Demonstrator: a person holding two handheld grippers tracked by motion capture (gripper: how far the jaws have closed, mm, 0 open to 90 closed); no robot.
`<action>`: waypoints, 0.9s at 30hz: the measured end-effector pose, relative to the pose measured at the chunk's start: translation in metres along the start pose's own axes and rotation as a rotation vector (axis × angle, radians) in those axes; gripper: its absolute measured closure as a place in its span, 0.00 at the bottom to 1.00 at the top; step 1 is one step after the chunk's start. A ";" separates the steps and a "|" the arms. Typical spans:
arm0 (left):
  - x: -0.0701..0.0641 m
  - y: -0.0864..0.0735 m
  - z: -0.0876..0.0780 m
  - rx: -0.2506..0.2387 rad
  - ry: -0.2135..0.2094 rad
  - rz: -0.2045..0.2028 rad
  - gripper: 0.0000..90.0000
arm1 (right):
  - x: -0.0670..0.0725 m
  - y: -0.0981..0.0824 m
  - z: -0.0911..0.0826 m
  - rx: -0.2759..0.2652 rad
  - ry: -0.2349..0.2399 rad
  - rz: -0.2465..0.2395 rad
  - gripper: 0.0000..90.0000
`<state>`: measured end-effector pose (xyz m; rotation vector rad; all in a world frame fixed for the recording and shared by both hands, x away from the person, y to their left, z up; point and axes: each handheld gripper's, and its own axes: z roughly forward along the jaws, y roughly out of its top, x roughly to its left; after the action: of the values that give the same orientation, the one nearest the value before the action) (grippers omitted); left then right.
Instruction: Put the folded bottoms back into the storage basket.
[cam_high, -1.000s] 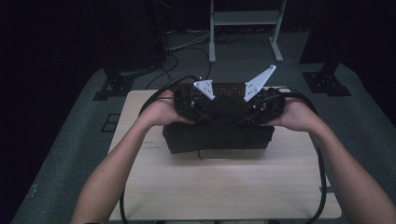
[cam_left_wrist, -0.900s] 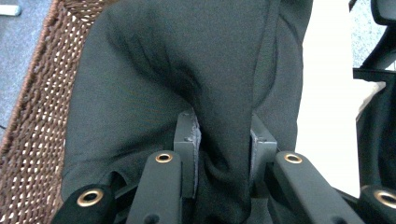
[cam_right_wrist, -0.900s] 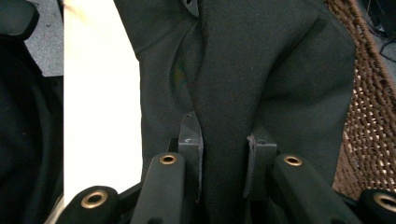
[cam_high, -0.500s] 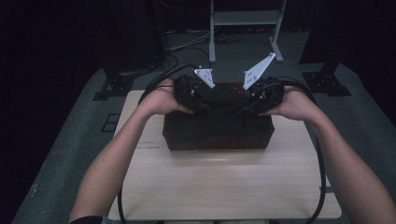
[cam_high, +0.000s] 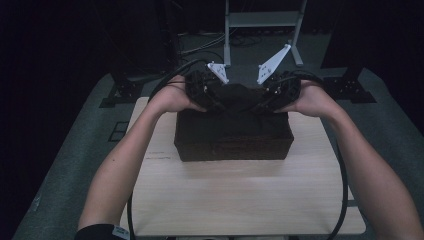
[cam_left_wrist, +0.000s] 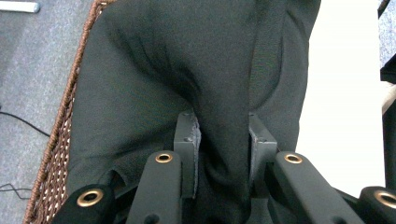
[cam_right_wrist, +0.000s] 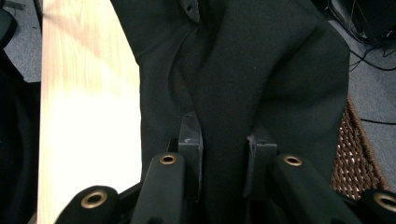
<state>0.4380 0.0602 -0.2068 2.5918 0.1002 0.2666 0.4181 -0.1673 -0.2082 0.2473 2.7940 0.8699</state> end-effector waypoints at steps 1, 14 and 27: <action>0.002 0.000 0.000 0.004 -0.002 0.000 0.79 | -0.002 0.001 0.000 0.000 0.001 -0.003 0.80; 0.025 0.011 -0.004 0.027 0.008 -0.001 0.79 | -0.024 0.010 -0.004 0.002 -0.017 0.002 0.80; 0.050 0.016 -0.003 0.025 0.016 0.014 0.79 | -0.045 0.011 -0.003 -0.020 -0.026 0.026 0.80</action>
<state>0.4867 0.0543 -0.1881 2.6164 0.0909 0.2926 0.4620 -0.1695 -0.1931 0.2907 2.7624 0.8934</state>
